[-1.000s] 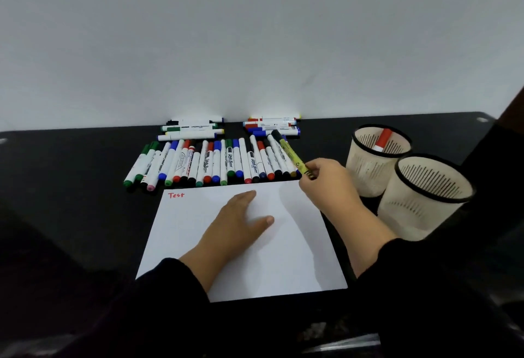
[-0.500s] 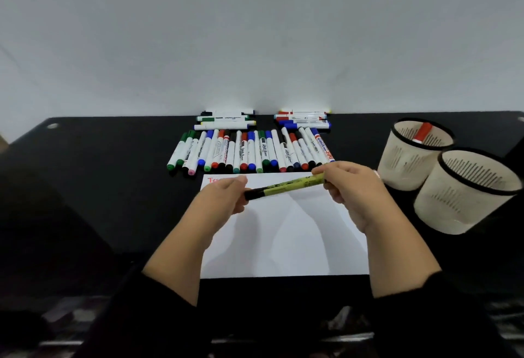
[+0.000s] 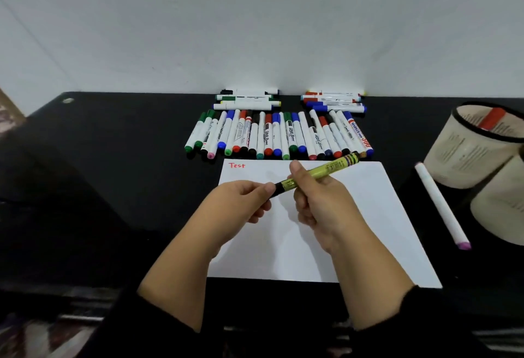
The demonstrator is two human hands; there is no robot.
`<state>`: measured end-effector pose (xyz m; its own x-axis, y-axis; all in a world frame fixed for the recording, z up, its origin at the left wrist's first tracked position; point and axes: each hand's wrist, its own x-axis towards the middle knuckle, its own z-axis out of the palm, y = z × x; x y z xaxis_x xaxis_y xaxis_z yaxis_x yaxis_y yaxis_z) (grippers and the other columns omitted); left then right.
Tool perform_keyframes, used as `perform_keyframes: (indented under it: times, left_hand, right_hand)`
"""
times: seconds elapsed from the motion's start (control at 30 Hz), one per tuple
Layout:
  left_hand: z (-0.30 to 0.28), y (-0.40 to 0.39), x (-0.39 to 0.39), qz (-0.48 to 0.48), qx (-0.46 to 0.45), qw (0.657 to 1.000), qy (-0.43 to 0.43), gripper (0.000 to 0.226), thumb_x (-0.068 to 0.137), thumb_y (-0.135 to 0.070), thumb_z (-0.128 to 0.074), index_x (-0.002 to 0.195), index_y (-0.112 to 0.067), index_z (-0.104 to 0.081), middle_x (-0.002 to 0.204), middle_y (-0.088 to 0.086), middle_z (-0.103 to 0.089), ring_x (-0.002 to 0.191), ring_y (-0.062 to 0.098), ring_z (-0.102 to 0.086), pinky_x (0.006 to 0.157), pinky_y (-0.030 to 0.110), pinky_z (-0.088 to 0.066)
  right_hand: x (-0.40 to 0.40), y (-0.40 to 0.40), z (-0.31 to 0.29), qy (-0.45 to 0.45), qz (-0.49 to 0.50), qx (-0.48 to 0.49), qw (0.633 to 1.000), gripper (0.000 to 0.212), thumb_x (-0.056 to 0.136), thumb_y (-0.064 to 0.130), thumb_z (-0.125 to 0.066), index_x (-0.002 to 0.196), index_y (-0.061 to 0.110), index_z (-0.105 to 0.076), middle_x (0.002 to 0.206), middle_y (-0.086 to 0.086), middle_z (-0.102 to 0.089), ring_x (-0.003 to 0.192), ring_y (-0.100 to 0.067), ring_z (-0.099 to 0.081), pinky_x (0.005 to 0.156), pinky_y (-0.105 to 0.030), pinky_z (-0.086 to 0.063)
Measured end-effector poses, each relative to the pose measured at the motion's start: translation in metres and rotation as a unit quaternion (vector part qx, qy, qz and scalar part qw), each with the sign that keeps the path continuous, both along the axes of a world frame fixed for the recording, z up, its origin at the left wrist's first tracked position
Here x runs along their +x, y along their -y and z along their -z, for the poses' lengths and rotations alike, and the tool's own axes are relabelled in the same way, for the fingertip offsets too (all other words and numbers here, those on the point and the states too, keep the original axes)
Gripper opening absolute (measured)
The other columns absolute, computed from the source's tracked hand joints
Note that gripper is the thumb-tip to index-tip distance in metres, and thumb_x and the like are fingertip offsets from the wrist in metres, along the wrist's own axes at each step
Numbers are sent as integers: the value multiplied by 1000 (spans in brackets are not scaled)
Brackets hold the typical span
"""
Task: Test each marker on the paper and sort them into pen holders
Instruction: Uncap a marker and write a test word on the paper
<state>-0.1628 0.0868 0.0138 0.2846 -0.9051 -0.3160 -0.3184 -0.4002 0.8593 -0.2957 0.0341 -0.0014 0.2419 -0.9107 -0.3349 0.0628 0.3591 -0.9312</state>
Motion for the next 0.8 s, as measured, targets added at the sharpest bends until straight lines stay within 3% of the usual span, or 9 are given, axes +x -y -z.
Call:
perform_keyframes:
  times: [0.23,0.4,0.8]
  left_hand:
    - [0,3,1,27,23,999,-6,30,90,-44,-51,81,-23,-71,71,-4,-63,64,8,-55,65,19,-50]
    - [-4,0,3,3,16,997,-79,30,88,-39,-57,78,-16,-73,70,0,-63,65,12,-54,65,23,-50]
    - [-9,-10,4,7,33,968,-247,34,88,-33,-55,78,-5,-71,56,-2,-58,47,5,-49,47,14,-45]
  right_hand:
    - [4,4,1,5,-7,-23,1000,26,94,28,-57,75,11,-53,44,3,-36,42,-10,-27,45,-23,-24]
    - [5,7,-2,22,-35,-34,999,24,95,25,-55,76,11,-53,46,2,-36,41,-8,-28,43,-20,-27]
    - [1,8,-6,87,-82,-54,991,20,95,22,-53,78,11,-54,47,5,-36,44,-6,-29,44,-15,-30]
